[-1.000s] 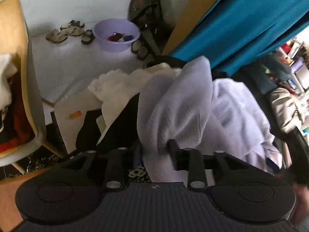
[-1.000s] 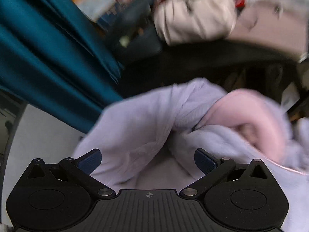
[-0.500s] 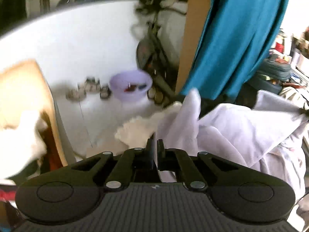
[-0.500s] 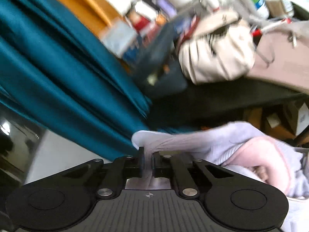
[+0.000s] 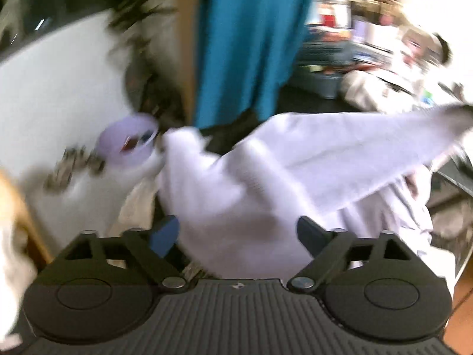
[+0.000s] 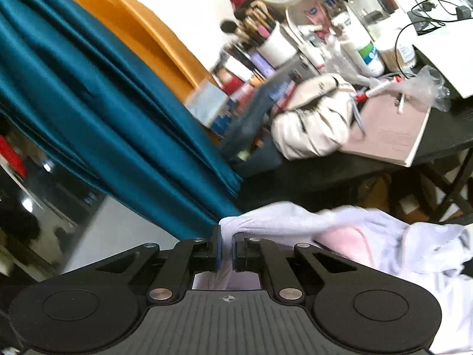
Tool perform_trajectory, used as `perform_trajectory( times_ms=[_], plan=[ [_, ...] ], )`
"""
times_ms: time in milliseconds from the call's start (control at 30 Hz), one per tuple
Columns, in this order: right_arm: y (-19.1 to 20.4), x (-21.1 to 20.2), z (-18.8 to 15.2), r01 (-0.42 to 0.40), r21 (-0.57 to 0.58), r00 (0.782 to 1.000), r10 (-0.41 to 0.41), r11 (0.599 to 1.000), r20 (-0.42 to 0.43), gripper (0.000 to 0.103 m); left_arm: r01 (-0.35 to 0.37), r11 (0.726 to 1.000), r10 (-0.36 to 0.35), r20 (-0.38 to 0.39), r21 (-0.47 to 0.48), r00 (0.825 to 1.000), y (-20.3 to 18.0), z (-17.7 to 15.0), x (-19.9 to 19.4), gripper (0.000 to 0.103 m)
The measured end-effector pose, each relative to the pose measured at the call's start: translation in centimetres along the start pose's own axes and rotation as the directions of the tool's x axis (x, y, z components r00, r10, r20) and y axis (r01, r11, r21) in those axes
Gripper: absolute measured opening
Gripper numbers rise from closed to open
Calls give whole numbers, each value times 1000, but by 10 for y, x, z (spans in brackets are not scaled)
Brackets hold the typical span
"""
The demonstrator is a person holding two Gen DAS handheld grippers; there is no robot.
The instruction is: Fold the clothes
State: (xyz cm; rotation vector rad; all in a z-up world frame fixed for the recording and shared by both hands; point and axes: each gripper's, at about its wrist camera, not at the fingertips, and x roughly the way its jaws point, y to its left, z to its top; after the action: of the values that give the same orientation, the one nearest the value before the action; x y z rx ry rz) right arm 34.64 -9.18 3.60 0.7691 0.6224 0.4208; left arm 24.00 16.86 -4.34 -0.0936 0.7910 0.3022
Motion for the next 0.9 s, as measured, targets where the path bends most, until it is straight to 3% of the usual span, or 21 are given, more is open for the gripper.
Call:
perform_trajectory(
  times_ms=[133,267,400,500,567,600,667,767,833,900],
  plan=[
    [27,-9,14,-39,-32,997,41,999,58,6,42,977,-57,69,208,996,-45,7,0,96],
    [50,-26,21,-76,-80,994,83,994,77,6,2,943,-50,136,332,989,-76,14,13,96],
    [53,-51,24,-52,-95,991,63,994,118,6,-10,943,-24,96,333,995,-80,20,27,96],
    [36,-76,22,27,-98,985,-10,995,169,6,16,955,-32,47,298,998,-64,16,34,100],
    [12,-93,17,130,-51,972,-117,990,202,6,8,959,-12,11,282,1000,-53,9,42,100],
    [-3,-102,14,188,-18,960,-180,982,216,6,1,962,3,-15,273,1000,-47,4,45,100],
    [-33,-112,-1,337,47,913,-338,940,230,6,-2,970,22,-80,242,997,-33,-6,51,100],
    [-76,-105,-30,475,146,861,-492,868,125,8,34,994,-17,-151,107,988,-15,-17,53,100],
    [-94,-91,-47,560,165,819,-572,812,34,16,51,998,-45,-179,27,983,-8,-22,54,101],
    [-107,-74,-64,647,166,760,-647,744,-61,34,43,999,-48,-209,-26,977,-4,-24,58,102]
  ],
)
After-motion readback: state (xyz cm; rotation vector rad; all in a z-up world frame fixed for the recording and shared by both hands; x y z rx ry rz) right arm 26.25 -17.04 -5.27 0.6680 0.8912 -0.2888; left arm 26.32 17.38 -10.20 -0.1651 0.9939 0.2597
